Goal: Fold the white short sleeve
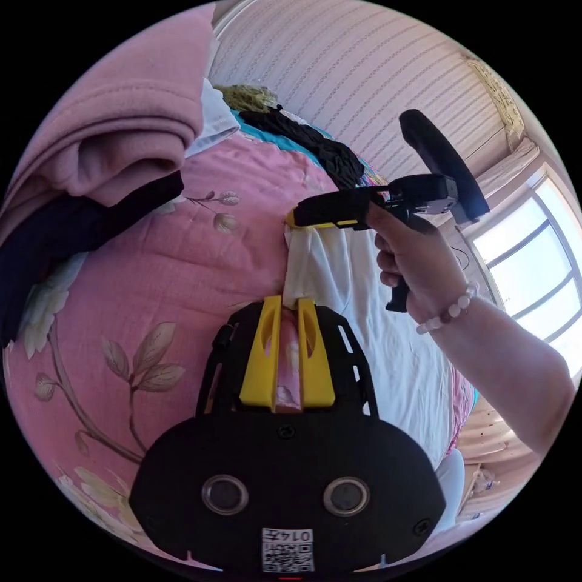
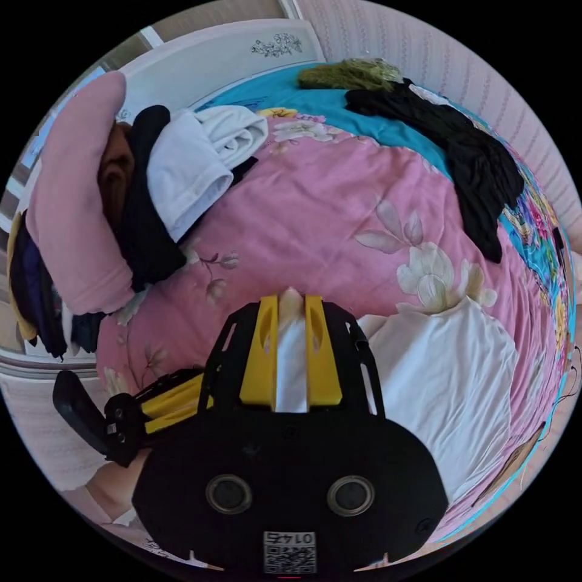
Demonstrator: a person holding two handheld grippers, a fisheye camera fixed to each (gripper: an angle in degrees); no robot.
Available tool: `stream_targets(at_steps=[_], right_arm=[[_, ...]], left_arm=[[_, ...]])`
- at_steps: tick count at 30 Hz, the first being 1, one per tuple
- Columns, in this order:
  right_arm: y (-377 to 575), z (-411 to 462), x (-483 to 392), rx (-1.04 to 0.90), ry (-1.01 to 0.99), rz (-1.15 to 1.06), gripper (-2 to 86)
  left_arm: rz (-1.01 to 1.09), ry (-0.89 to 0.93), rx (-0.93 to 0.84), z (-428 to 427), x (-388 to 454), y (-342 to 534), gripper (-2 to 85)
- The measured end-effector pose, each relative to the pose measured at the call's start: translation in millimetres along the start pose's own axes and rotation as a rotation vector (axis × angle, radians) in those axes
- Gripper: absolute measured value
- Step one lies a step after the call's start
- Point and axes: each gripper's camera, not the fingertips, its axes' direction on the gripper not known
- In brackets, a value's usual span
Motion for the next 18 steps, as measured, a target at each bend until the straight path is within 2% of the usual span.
stream_targets(at_steps=[3,8,11,13,16,18], right_arm=[[-2,-10,2,0.07,-0.086,-0.023,2.3],[-6,-20,-15,0.132,-0.198,-0.136,1.0],[-8,5,-24,0.058,-0.138,-0.152,1.3],[-5,15,-20,0.048,-0.124,-0.135,1.8],[2,-7,-3,0.099,-0.255,-0.124,5.9],[24,-49,19,0.206,-0.363,-0.148,7.9]], left_arm=[[0.006,0.036,0.042,-10,-4,6,-0.7],[0.029,0.016,0.141,-42,-2,25,-0.9],[0.007,-0.056,0.047,-29,-8,32,-0.8],[-0.02,-0.03,0.025,-24,-14,33,-0.5],[-0.043,0.024,0.013,-27,-17,34,2.2],[-0.01,0.016,0.034,-40,-9,44,5.0]])
